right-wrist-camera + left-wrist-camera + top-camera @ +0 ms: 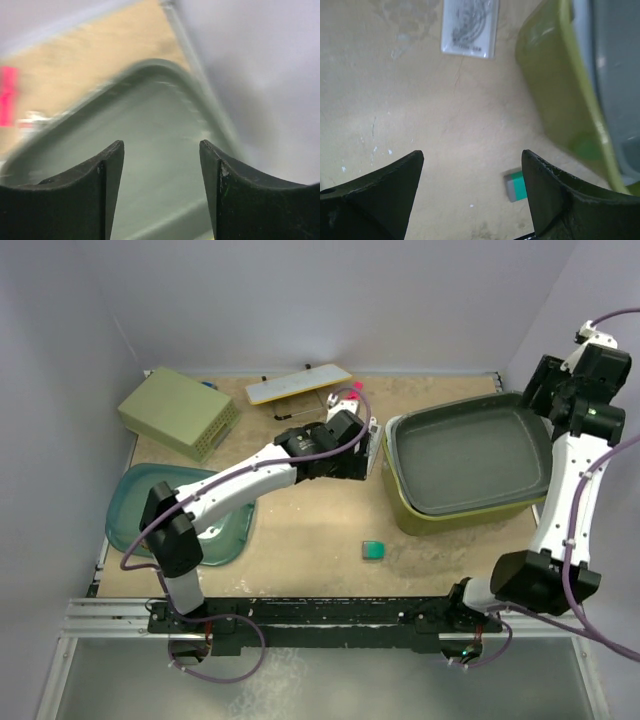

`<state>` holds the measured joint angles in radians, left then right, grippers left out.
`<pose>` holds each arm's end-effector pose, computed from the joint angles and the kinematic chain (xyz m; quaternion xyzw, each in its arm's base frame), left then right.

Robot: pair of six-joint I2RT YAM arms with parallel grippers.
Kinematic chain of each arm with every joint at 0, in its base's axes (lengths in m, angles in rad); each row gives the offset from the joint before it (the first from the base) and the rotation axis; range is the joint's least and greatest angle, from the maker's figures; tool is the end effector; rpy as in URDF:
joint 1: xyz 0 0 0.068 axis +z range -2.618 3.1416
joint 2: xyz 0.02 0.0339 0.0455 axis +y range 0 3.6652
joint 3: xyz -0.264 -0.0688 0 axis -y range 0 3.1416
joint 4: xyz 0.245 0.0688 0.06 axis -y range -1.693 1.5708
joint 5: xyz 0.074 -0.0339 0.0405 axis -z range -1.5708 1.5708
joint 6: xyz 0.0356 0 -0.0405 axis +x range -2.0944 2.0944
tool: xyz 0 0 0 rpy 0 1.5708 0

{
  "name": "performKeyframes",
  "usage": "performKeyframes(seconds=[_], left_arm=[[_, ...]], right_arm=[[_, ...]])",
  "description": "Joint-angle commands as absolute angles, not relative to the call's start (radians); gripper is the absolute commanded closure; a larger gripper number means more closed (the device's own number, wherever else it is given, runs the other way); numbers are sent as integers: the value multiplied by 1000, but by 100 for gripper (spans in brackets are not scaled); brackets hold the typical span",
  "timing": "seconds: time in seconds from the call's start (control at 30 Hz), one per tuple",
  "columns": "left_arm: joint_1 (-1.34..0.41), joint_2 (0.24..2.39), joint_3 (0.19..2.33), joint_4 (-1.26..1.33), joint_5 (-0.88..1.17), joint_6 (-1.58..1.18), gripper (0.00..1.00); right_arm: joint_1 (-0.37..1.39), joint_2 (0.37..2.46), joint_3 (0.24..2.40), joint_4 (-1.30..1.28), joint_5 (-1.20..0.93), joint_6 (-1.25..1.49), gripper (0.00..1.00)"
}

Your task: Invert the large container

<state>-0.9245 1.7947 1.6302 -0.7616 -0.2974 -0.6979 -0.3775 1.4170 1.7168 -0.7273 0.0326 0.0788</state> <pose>0.2462 -0.3091 0.3036 0.0594 0.9373 -0.1304 0.3176 0.2744 -0.1100 0.4586 0.1988 0.8171 -0.0940 0.5329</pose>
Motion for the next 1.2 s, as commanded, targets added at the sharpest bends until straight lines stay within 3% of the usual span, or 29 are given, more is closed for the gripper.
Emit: performKeyframes(seconds=[0.0, 0.1, 0.17, 0.37, 0.53, 0.77, 1.17], left_arm=[[-930, 1685, 1716, -766, -406, -686, 23], [-930, 1612, 1656, -710, -464, -725, 23], [-928, 1571, 1616, -686, -510, -744, 23], [-921, 1457, 1502, -694, -647, -792, 22], [-917, 1377, 1372, -682, -650, -848, 22], [-916, 1337, 1286, -660, -627, -862, 22], [-917, 1356, 1265, -633, -594, -862, 22]], right_arm=[[-318, 1359, 1661, -655, -344, 439, 37], [-34, 1300, 1590, -634, -14, 498, 30], [140, 1297, 1559, -623, 96, 544, 25], [414, 1418, 1577, -720, 356, 669, 21], [455, 1465, 1537, -751, 495, 760, 23], [457, 1558, 1566, -774, 659, 779, 35], [457, 1631, 1565, -746, 629, 765, 40]])
